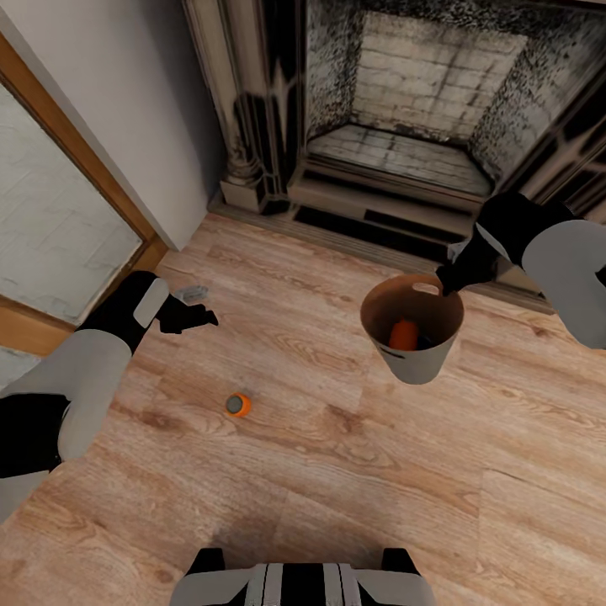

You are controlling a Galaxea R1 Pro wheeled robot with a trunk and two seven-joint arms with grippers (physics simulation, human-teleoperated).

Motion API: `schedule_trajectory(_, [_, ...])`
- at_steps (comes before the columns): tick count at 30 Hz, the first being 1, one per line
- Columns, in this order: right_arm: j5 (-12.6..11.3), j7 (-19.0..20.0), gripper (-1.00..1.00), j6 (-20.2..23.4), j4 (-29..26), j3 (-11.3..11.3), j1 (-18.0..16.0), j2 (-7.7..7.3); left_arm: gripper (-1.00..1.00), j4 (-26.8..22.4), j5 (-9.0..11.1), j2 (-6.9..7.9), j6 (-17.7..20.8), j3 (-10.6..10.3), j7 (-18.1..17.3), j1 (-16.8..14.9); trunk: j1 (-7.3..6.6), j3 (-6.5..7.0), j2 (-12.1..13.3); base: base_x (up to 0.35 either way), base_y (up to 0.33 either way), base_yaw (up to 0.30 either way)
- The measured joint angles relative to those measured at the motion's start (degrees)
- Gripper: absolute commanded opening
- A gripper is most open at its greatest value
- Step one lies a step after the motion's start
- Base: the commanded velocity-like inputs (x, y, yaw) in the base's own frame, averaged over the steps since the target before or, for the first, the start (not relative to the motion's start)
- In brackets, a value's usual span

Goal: Put the three can of soda from the living room inside the tash can in the kitchen.

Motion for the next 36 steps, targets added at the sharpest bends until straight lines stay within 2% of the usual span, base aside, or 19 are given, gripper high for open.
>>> schedule_trajectory(5, [0.76,-0.13,-1.00,-0.22,0.01,0.98,0.00,-0.12,1.00,0.00,0.00,-0.03,-0.02,0.04,0.01,0.00,1.10,-1.34,-2.01,0.000,0.000,0.000])
schedule_trajectory(11, [0.16,-0.01,-1.00,-0.04,0.00,0.20,0.00,-0.31,1.00,-0.06,0.00,-0.09,-0.10,0.06,0.01,0.00,2.42,-2.96,-4.41,0.000,0.000,0.000])
schedule_trajectory(21, [0.32,-0.05,-1.00,-0.10,0.00,0.39,-0.01,-0.60,1.00,-0.09,0.01,-0.26,-0.43,-0.04,0.18,0.08,4.61,-5.65,-8.42,0.000,0.000,0.000])
schedule_trajectory(26, [0.32,-0.06,-1.00,-0.09,0.00,0.33,-0.10,-1.24,1.00,-0.09,0.01,-0.34,-0.60,-1.23,0.23,0.09,5.71,-6.99,-10.43,0.000,0.000,0.000])
schedule_trajectory(36, [0.14,-0.01,-1.00,-0.03,-0.01,0.58,-1.52,-1.02,1.00,-0.09,0.01,-0.43,-0.94,-1.98,0.27,0.09,5.71,-7.89,-10.44,0.000,0.000,0.000])
